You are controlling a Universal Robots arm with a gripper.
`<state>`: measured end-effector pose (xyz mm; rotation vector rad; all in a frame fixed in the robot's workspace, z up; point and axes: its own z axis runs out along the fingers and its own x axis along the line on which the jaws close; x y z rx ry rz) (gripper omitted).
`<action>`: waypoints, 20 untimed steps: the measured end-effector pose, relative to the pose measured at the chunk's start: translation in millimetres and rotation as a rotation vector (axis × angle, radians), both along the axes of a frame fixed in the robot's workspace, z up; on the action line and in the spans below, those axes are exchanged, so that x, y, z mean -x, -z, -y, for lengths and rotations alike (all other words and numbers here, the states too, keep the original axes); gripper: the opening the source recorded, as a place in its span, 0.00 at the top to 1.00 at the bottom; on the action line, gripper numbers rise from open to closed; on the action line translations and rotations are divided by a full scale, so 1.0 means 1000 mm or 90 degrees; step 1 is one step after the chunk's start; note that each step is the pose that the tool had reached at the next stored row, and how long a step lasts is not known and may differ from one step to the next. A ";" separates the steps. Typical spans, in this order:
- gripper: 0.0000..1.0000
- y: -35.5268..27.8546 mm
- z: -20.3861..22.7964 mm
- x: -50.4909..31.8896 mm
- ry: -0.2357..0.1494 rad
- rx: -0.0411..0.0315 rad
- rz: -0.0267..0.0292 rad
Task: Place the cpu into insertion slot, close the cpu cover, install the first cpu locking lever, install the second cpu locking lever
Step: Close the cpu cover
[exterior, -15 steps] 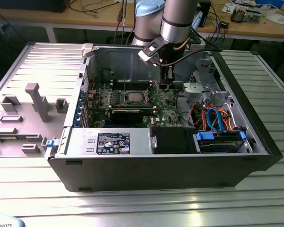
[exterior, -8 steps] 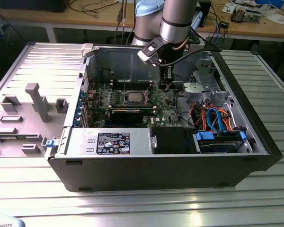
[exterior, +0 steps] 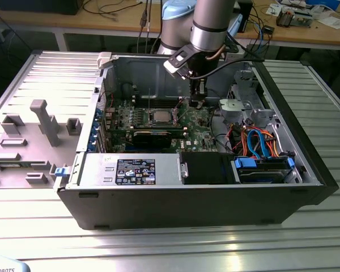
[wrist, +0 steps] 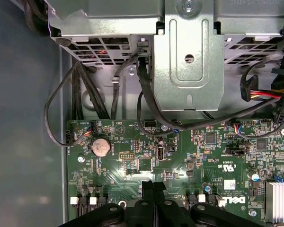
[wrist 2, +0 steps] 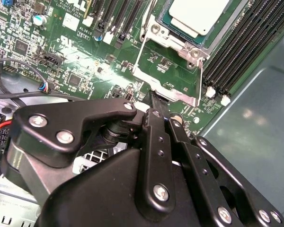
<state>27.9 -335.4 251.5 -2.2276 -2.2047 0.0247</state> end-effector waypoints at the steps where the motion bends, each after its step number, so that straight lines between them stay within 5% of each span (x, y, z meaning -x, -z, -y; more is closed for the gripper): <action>1: 0.89 0.0001 0.0000 0.0006 0.000 0.0000 0.0000; 20: 0.89 0.0007 0.0000 0.0083 0.000 0.0001 0.0000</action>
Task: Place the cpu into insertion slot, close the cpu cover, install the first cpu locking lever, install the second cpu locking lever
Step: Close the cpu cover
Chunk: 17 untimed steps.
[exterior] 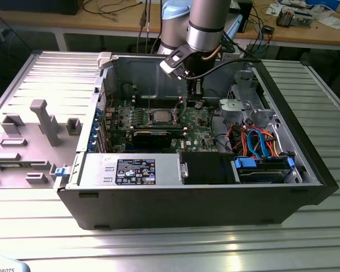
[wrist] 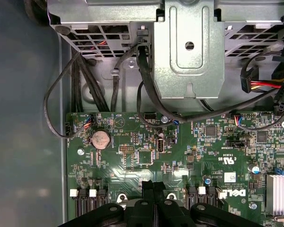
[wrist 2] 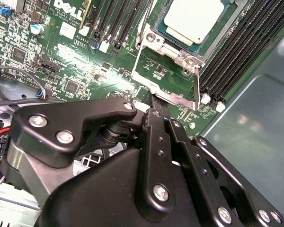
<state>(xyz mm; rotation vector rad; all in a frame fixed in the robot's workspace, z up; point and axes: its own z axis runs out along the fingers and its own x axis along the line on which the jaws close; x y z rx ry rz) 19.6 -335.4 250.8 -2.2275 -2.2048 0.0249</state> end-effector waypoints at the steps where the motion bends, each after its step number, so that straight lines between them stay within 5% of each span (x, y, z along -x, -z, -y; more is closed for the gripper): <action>1: 0.89 0.0000 0.0000 0.0001 0.000 0.0000 0.0000; 17: 0.89 0.0004 0.0000 0.0066 0.000 0.0000 0.0000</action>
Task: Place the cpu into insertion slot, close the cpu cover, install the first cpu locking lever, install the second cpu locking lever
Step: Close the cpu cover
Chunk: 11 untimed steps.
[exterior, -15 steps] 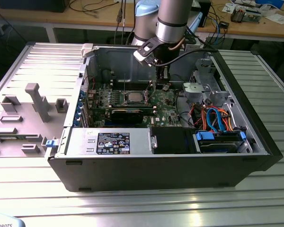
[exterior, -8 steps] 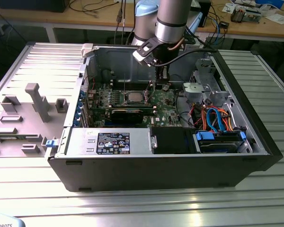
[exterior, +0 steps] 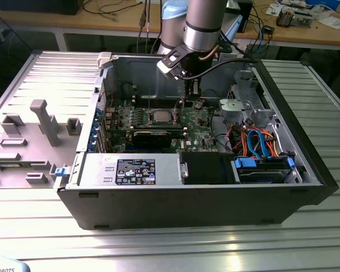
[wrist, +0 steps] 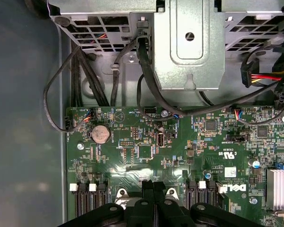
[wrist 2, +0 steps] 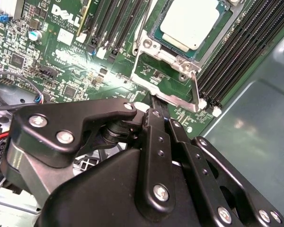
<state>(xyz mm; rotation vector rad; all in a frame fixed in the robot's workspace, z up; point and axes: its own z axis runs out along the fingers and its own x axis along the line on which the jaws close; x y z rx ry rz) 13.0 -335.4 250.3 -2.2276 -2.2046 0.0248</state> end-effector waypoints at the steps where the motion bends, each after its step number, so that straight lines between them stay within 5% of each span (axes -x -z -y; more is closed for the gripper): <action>1: 0.89 0.0000 0.0000 0.0004 0.000 0.0000 0.0000; 11: 0.89 0.0000 0.0000 0.0068 0.000 0.0000 0.0000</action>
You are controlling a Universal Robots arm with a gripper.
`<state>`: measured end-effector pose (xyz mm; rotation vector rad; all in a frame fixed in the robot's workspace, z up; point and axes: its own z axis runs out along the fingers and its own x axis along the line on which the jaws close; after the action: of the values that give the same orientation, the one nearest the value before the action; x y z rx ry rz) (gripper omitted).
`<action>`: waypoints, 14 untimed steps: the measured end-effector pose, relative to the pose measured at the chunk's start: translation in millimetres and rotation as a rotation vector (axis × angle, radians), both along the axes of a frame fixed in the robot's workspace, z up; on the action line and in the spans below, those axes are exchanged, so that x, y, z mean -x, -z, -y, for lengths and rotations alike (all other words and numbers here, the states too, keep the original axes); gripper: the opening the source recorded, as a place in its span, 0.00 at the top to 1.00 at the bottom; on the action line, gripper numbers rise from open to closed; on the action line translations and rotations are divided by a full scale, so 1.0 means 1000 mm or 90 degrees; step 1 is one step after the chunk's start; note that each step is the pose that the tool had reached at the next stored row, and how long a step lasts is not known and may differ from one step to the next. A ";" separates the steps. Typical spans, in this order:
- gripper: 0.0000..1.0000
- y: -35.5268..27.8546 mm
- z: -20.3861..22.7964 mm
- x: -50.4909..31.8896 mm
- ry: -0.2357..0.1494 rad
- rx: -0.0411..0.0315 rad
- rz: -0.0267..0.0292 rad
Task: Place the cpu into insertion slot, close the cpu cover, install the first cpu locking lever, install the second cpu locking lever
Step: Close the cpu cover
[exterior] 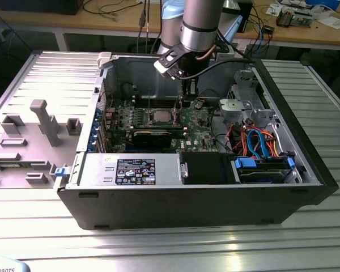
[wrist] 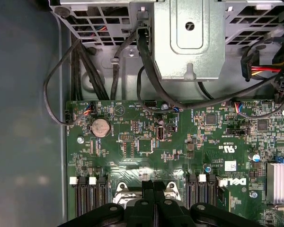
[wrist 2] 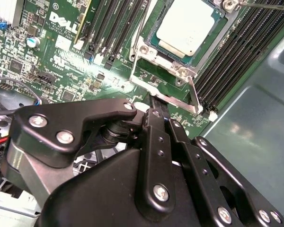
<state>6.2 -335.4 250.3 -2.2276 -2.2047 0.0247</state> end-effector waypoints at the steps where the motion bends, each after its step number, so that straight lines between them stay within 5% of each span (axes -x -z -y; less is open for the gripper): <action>1: 0.89 0.0000 0.0000 0.0005 0.000 0.0000 0.0000; 14: 0.89 0.0000 0.0000 0.0077 0.000 0.0000 0.0000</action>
<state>-1.5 -335.4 250.3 -2.2276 -2.2046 0.0247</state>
